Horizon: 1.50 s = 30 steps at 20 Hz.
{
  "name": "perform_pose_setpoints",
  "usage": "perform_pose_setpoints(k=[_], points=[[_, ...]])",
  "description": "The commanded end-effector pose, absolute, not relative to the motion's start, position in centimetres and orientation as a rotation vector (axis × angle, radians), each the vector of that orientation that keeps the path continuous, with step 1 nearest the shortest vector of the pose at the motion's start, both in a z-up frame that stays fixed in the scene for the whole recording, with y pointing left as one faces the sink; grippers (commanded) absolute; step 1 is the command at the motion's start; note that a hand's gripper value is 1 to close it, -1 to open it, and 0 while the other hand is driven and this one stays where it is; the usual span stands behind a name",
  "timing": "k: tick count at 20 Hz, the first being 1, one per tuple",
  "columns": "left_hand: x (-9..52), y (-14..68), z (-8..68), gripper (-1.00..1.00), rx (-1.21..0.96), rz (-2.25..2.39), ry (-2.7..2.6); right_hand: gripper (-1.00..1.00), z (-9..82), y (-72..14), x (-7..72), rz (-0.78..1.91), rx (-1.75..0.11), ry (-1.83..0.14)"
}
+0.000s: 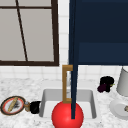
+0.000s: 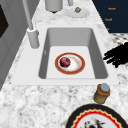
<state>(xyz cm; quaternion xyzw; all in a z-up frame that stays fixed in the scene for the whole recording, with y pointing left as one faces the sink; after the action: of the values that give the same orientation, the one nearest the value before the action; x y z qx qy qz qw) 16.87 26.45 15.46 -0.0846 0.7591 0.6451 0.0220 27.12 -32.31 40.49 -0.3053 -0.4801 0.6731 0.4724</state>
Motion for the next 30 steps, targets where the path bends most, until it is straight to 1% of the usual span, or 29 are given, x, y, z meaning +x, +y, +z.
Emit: perform_pose_setpoints(k=[1,6,18,24,30], points=[[16.9,26.5,15.5,0.00,-0.262,1.999,2.352,1.00,43.0,-32.3,25.7,1.615,-0.812,-1.203],[16.9,26.5,15.5,0.00,-0.262,1.999,2.352,1.00,46.1,-32.0,23.6,1.605,-0.826,-1.218],[16.9,26.5,15.5,0.00,-0.262,1.999,2.352,1.00,54.6,-30.7,15.7,1.564,-0.782,-1.238],[16.9,26.5,15.5,0.00,-0.262,1.999,2.352,1.00,57.8,-29.2,15.5,1.618,-0.910,-1.178],[16.9,26.5,15.5,0.00,-0.262,1.999,2.352,1.00,61.3,-27.9,15.3,1.602,-0.927,-1.142]])
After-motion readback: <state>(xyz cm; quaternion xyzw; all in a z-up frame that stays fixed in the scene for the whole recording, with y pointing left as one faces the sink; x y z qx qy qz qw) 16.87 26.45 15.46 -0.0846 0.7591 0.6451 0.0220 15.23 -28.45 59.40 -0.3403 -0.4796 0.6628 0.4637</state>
